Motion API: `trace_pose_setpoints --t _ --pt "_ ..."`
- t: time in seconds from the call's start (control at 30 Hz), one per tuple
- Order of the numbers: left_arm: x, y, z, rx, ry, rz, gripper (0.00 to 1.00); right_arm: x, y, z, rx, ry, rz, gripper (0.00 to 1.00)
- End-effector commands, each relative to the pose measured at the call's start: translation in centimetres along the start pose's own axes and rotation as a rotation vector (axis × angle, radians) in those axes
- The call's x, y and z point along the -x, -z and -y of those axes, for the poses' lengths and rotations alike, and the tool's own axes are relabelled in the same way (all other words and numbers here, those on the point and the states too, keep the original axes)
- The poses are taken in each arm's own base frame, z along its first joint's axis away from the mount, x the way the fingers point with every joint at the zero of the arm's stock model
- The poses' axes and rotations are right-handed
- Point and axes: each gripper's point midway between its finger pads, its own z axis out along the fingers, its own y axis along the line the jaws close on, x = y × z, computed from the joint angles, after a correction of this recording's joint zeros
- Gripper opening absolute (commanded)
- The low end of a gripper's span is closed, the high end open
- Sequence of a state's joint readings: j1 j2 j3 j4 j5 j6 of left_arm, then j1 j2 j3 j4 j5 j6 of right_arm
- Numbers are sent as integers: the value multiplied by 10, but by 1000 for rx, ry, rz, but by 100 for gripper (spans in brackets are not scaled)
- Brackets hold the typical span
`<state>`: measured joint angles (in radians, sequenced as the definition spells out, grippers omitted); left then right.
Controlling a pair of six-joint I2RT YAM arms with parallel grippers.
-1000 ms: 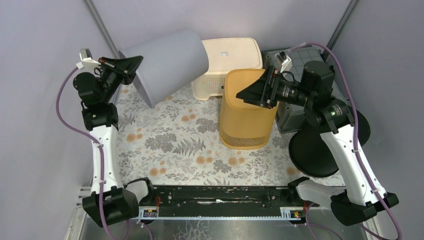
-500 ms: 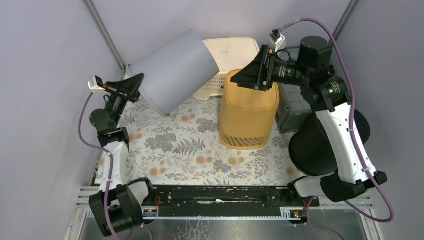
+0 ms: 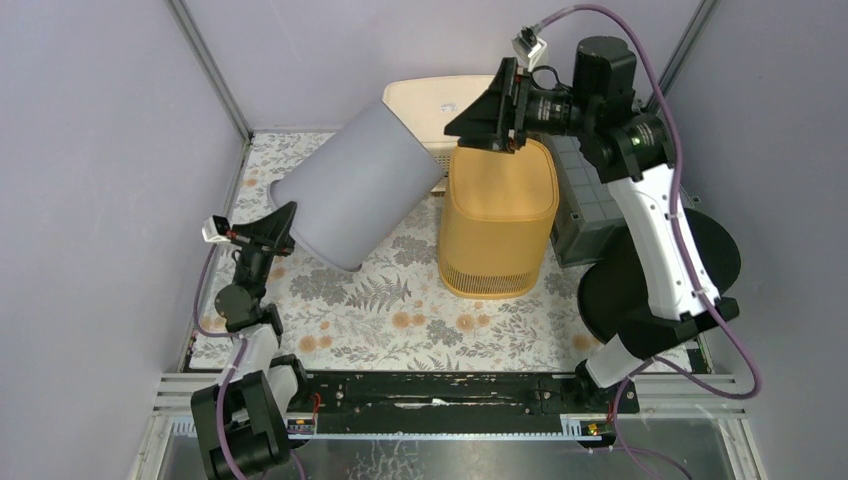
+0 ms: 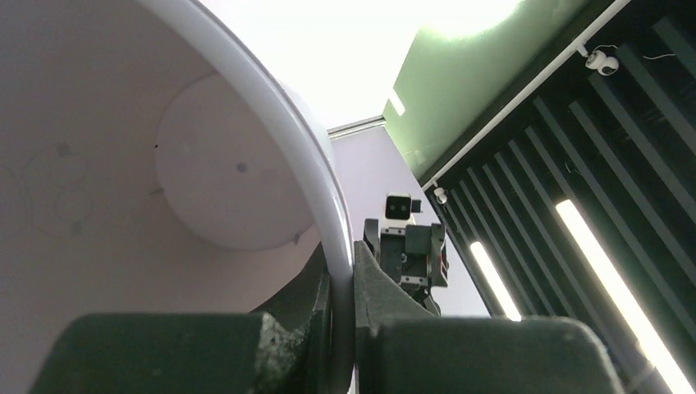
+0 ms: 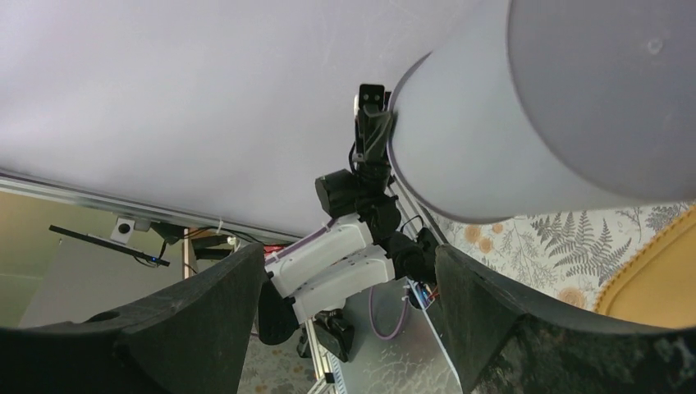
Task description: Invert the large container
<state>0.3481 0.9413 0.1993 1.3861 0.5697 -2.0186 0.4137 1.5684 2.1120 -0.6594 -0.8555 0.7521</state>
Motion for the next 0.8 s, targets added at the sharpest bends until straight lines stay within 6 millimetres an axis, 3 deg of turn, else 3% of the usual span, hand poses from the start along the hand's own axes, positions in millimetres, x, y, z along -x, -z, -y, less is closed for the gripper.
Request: trace_pose_setpoints --t 0.0,0.17,0.37,0.63,0.77 --pt "-16 21 43 -211 -75 7 0 7 -11 -10 67 46 -36 82" --pt "-13 40 14 -151 -46 56 0 12 -39 14 61 15 -87 81" --pt "-15 46 -5 -95 -40 50 0 12 -61 44 -2 21 -117 79" --pt "-20 53 -26 -27 -43 27 0 12 -78 106 -178 45 -135 79" --pt "-22 59 -38 8 -51 21 0 17 -82 119 -219 74 -117 79"
